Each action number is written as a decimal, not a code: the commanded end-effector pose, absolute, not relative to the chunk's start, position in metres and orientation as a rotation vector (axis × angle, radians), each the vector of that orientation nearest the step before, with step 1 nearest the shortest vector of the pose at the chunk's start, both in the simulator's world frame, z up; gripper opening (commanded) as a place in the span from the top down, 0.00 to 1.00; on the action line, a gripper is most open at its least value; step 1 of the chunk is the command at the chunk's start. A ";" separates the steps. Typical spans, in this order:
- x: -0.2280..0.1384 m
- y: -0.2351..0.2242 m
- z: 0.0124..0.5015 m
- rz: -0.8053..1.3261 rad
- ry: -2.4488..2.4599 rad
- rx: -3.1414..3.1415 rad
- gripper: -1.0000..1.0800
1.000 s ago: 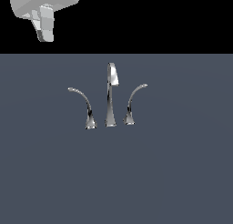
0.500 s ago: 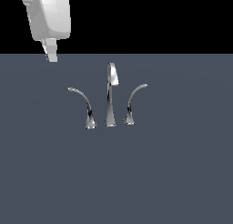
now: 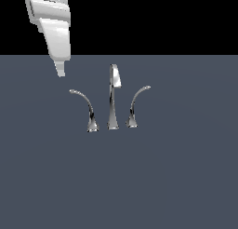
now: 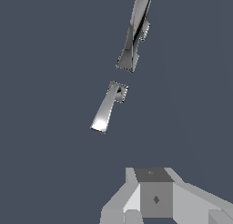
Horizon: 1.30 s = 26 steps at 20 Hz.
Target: Turn on the faucet by rotating a designated handle.
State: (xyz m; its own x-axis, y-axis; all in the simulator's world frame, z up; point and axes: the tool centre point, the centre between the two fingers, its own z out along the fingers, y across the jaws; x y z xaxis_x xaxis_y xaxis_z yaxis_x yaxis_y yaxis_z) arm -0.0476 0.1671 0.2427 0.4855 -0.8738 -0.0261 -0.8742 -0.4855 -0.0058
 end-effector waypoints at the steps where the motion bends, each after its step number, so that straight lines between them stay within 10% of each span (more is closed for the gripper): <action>1: -0.035 0.168 0.233 0.026 1.646 -2.656 1.00; 26: 0.047 0.158 0.170 -0.001 2.030 -2.398 1.00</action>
State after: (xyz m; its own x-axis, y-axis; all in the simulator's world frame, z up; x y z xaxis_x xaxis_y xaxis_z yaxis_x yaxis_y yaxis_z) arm 0.0461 0.1578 0.1699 0.1666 -0.9860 0.0011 -0.9860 -0.1666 0.0008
